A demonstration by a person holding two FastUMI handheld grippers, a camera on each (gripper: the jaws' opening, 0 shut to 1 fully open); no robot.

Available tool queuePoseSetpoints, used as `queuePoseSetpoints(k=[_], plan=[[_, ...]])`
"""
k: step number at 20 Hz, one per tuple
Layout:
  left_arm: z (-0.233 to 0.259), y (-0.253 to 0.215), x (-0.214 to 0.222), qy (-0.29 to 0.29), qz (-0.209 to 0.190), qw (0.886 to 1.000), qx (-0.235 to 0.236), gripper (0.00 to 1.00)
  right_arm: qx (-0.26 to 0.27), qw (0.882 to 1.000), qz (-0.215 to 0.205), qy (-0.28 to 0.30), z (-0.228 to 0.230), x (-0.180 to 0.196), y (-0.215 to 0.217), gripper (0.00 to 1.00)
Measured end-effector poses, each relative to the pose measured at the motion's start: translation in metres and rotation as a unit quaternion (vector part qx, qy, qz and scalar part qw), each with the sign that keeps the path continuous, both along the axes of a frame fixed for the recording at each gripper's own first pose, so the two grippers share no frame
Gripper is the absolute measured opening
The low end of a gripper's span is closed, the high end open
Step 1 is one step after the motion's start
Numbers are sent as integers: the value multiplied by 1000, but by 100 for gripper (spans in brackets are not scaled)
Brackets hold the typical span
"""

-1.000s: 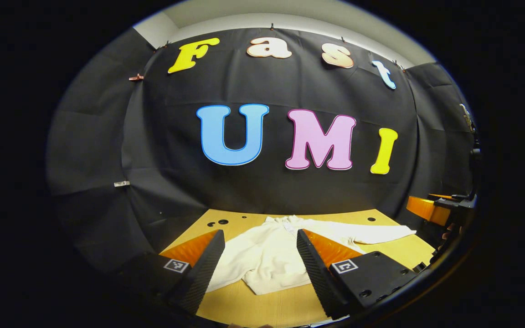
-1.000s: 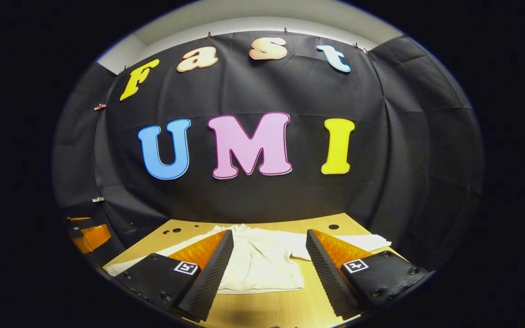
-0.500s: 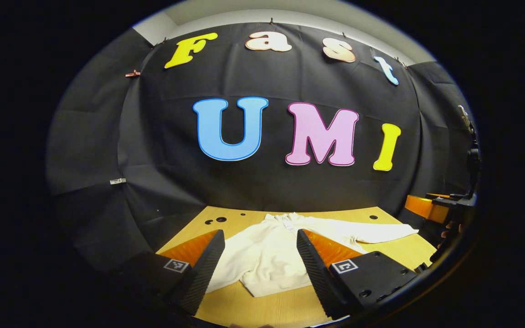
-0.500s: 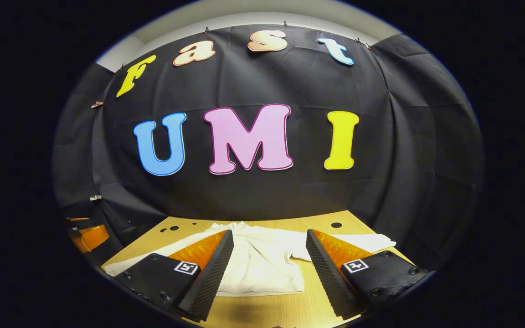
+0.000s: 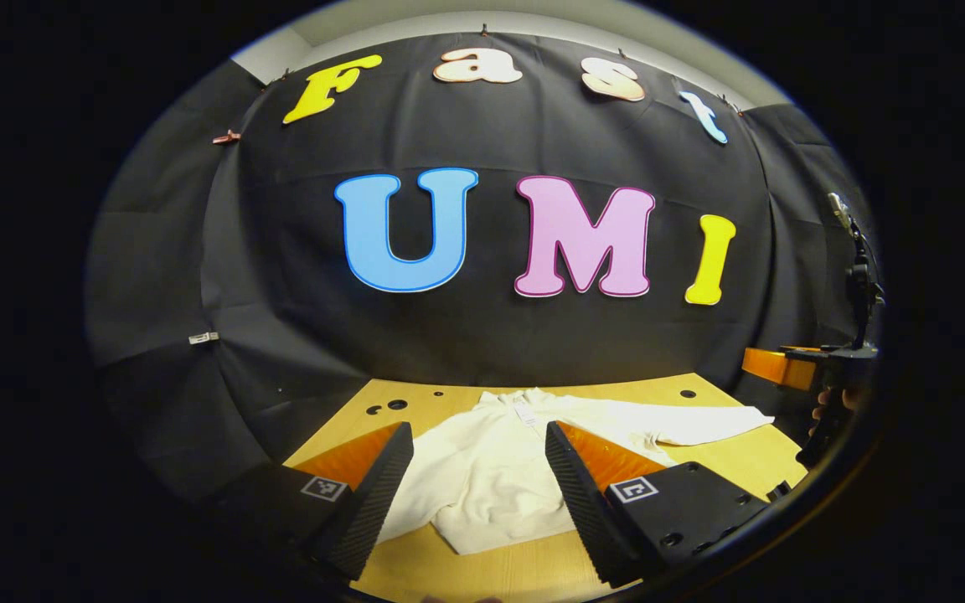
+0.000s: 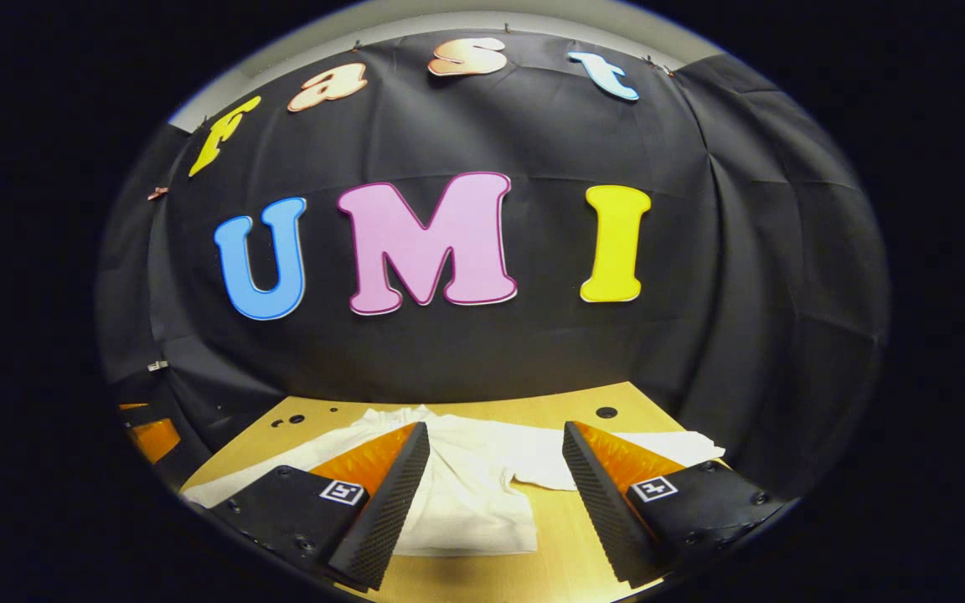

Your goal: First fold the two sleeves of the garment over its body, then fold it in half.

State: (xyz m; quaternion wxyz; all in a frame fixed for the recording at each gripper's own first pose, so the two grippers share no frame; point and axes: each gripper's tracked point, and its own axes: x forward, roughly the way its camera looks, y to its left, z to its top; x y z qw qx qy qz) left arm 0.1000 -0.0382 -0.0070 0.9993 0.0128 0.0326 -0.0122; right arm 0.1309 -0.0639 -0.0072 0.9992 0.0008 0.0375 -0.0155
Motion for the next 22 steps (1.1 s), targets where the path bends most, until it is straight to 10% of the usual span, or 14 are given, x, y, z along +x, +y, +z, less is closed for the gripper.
queuePoseSetpoints(k=[14,22], plan=[[-24,-24,60,47,8,999,7,98,0,977,-200,74,-50,84,-233,98],[-44,-45,98,76,4,997,22,98,4,960,-236,148,-129,139,-330,98]])
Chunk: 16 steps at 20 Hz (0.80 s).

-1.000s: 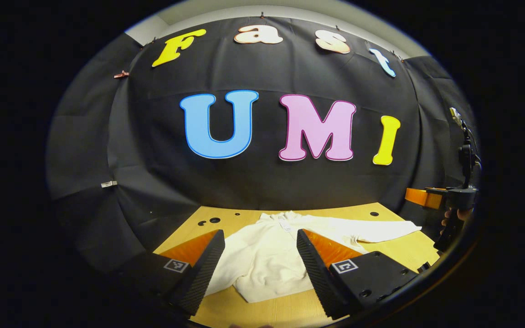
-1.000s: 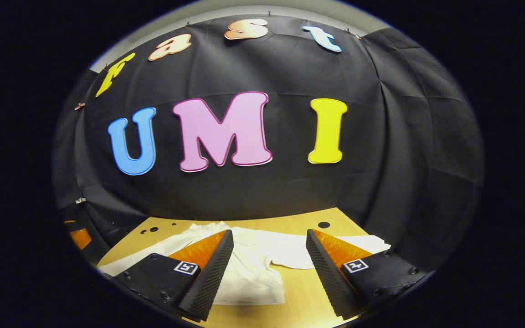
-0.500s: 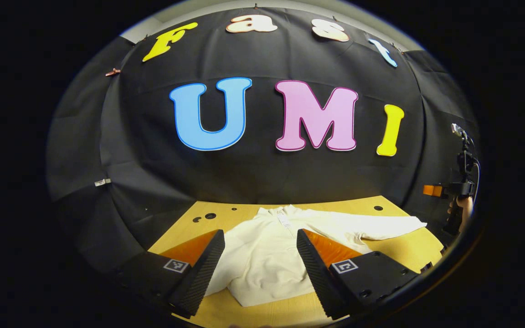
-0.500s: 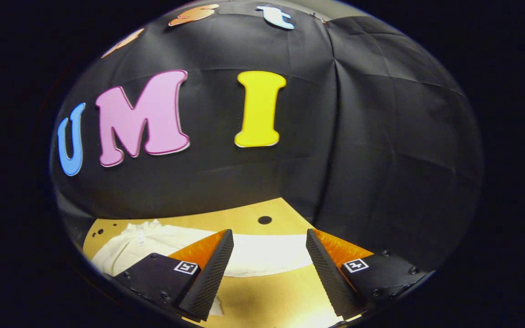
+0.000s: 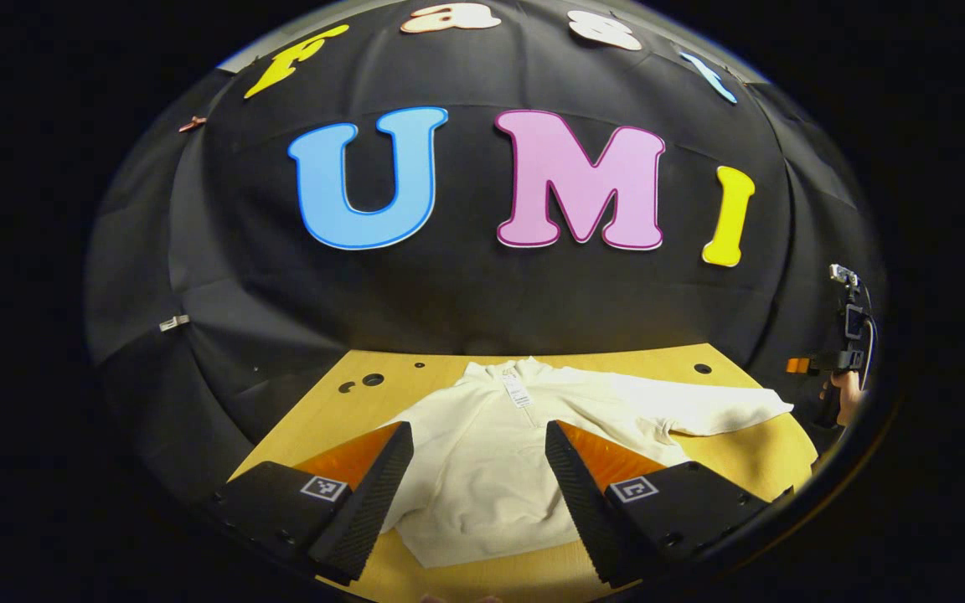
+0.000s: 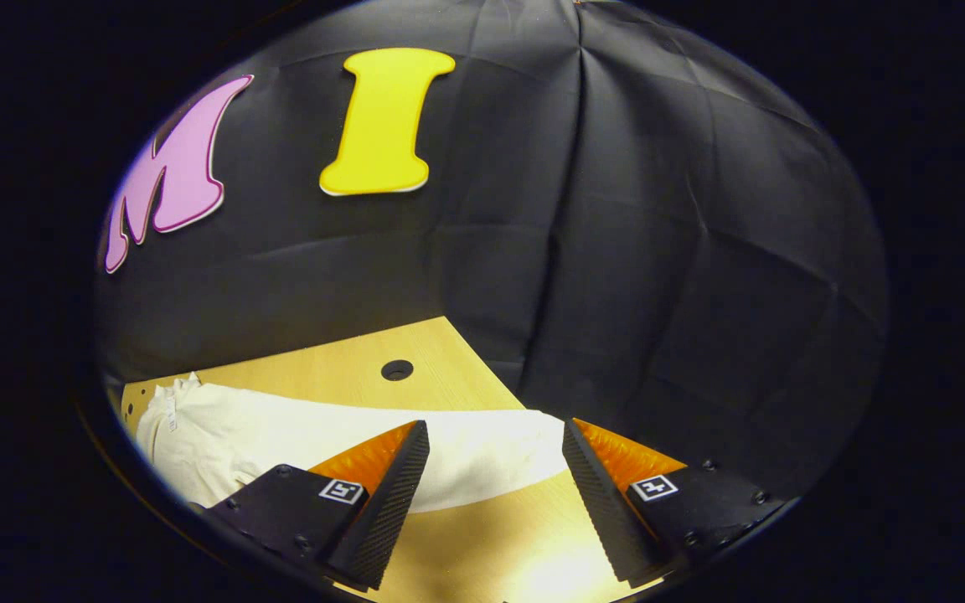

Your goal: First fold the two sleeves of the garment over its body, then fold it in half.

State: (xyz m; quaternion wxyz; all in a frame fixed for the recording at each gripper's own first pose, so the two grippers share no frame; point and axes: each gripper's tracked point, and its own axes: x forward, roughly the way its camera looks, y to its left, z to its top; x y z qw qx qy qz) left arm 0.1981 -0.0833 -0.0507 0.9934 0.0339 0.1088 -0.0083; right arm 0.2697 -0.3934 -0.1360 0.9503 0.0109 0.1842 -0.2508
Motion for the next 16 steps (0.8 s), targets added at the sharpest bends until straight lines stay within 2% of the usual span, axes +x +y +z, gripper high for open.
queuePoseSetpoints(k=[3,8,14,16], plan=[[0,8,17,5,10,1000,18,99,15,999,-8,38,-36,19,-32,98],[-7,16,38,17,38,999,7,99,63,994,-31,89,-89,30,-65,99],[-8,10,42,26,40,999,6,99,85,985,-24,149,-140,30,-71,98],[-3,5,43,22,38,999,2,99,78,986,-17,144,-138,30,-72,99]])
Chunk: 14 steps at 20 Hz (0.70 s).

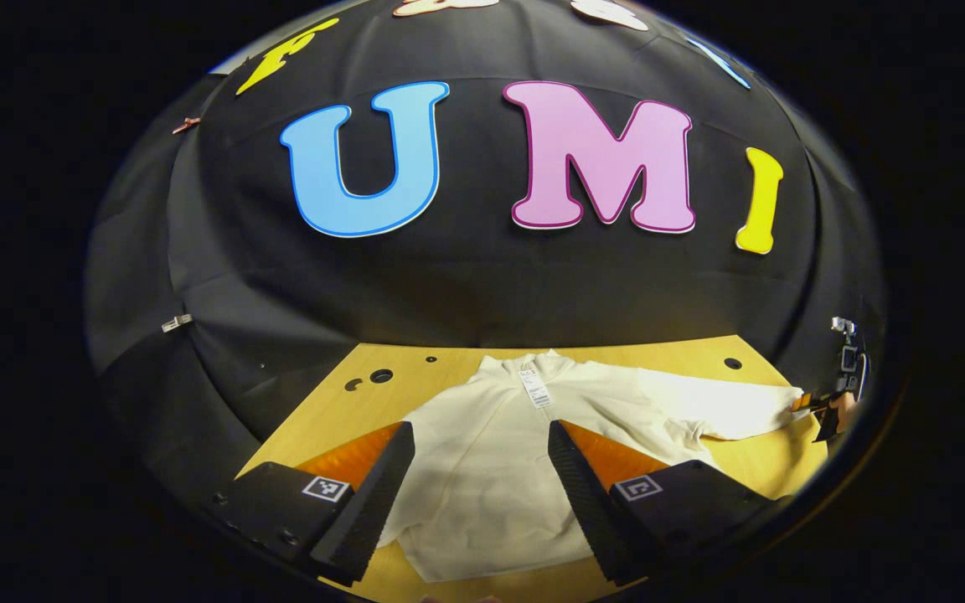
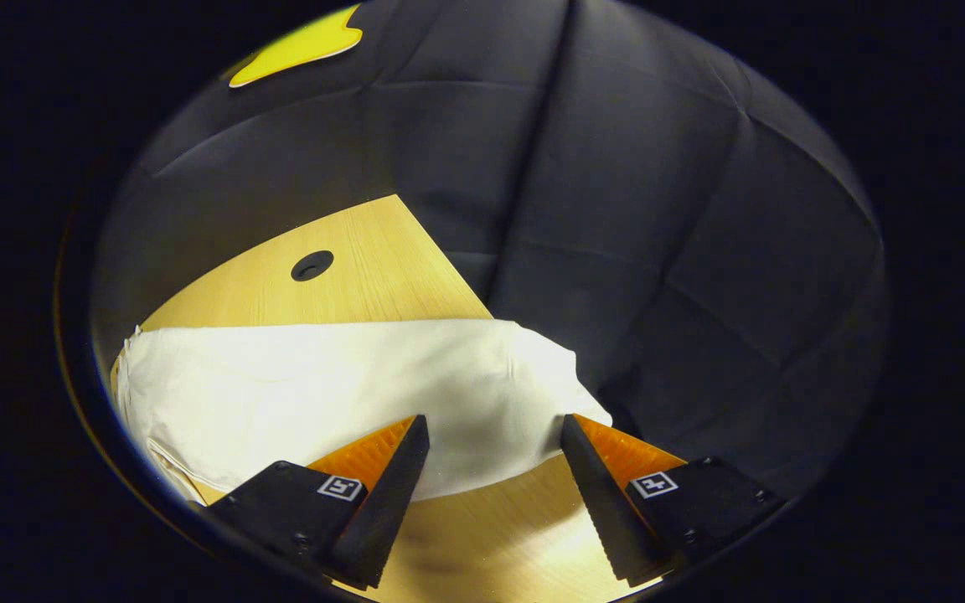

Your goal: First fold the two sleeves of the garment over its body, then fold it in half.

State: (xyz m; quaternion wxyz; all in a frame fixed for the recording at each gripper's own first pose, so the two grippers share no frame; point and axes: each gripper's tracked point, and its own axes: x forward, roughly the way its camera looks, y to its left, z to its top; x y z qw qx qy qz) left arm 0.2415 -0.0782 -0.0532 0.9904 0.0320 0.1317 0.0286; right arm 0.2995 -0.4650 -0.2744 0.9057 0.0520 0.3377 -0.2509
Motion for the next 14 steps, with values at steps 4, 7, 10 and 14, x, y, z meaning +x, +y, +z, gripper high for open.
queuePoseSetpoints(k=[4,7,10,14], plan=[[10,-5,1,-14,-4,1000,6,99,5,1000,10,1,3,-3,1,95],[12,-7,-1,-13,-1,1000,3,99,-4,999,35,1,5,0,14,74],[11,-7,-3,-13,1,1000,4,99,-44,997,61,10,7,6,28,25],[11,-3,-15,-15,8,1000,4,99,-16,997,82,-6,15,5,51,7]])
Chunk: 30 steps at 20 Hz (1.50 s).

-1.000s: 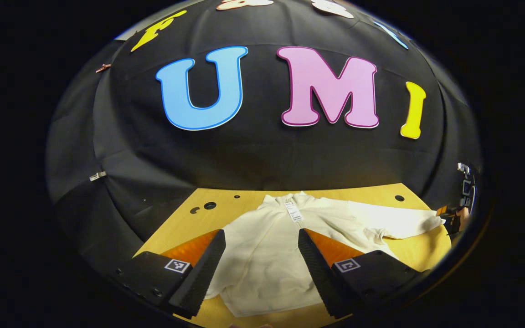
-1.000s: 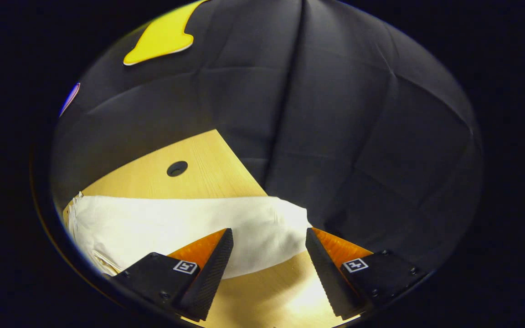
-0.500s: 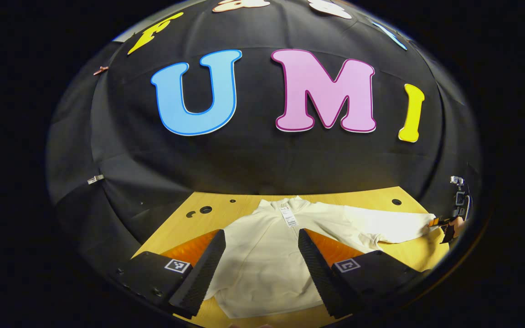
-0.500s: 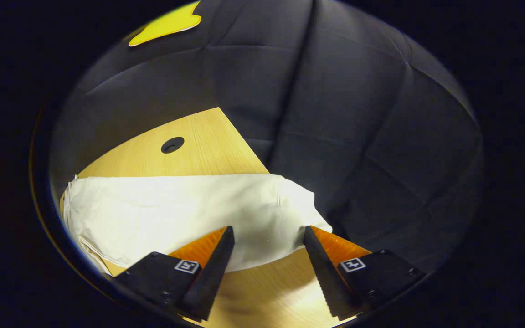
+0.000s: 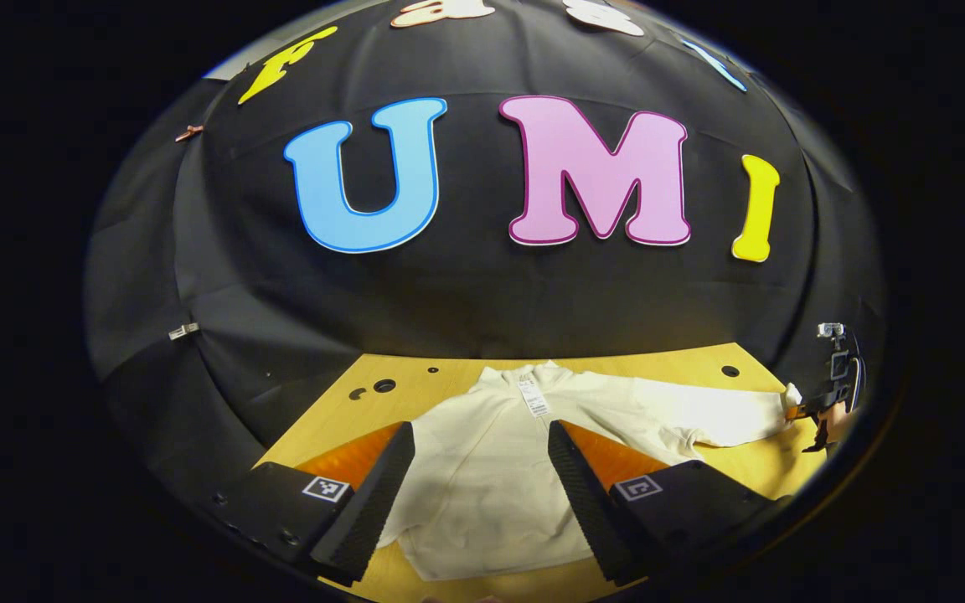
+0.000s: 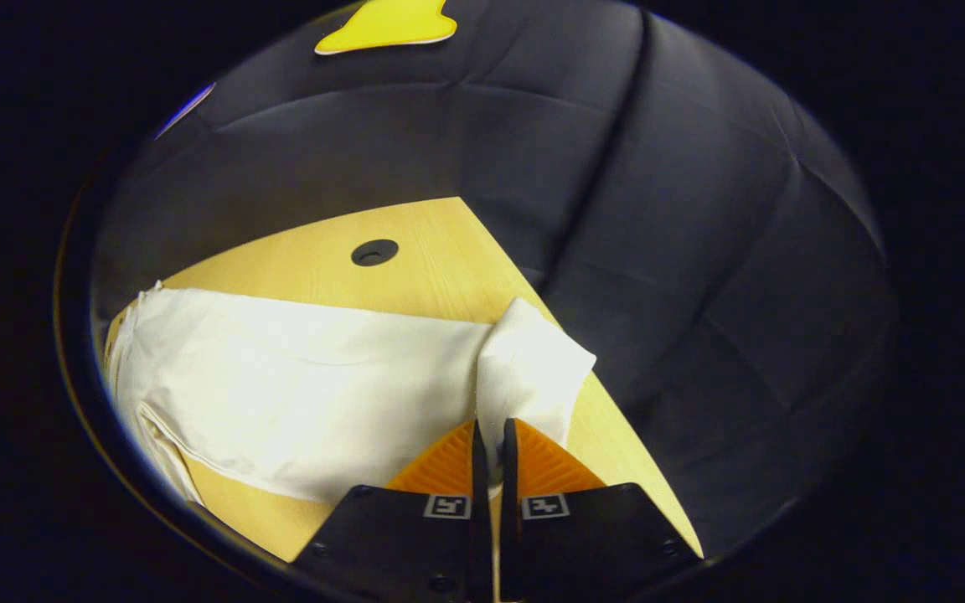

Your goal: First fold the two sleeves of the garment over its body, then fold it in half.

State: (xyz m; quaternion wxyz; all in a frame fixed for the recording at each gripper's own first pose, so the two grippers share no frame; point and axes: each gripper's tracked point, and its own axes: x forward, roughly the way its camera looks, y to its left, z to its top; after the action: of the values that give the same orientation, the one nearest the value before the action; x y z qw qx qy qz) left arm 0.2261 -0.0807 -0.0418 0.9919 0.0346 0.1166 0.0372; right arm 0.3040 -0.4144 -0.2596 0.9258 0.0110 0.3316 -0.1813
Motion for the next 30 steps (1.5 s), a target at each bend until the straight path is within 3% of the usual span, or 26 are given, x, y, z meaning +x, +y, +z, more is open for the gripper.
queuePoseSetpoints(k=[9,15,23,30], plan=[[3,21,-23,-8,21,1000,-14,99,-10,997,43,-65,64,29,45,6],[3,48,-48,-14,50,998,-42,99,-36,987,121,-100,132,60,120,6],[-9,112,-86,-18,110,991,-73,99,-40,964,227,-134,183,101,275,6],[-29,171,-114,-11,166,982,-87,99,-26,934,332,-129,172,125,455,6]])
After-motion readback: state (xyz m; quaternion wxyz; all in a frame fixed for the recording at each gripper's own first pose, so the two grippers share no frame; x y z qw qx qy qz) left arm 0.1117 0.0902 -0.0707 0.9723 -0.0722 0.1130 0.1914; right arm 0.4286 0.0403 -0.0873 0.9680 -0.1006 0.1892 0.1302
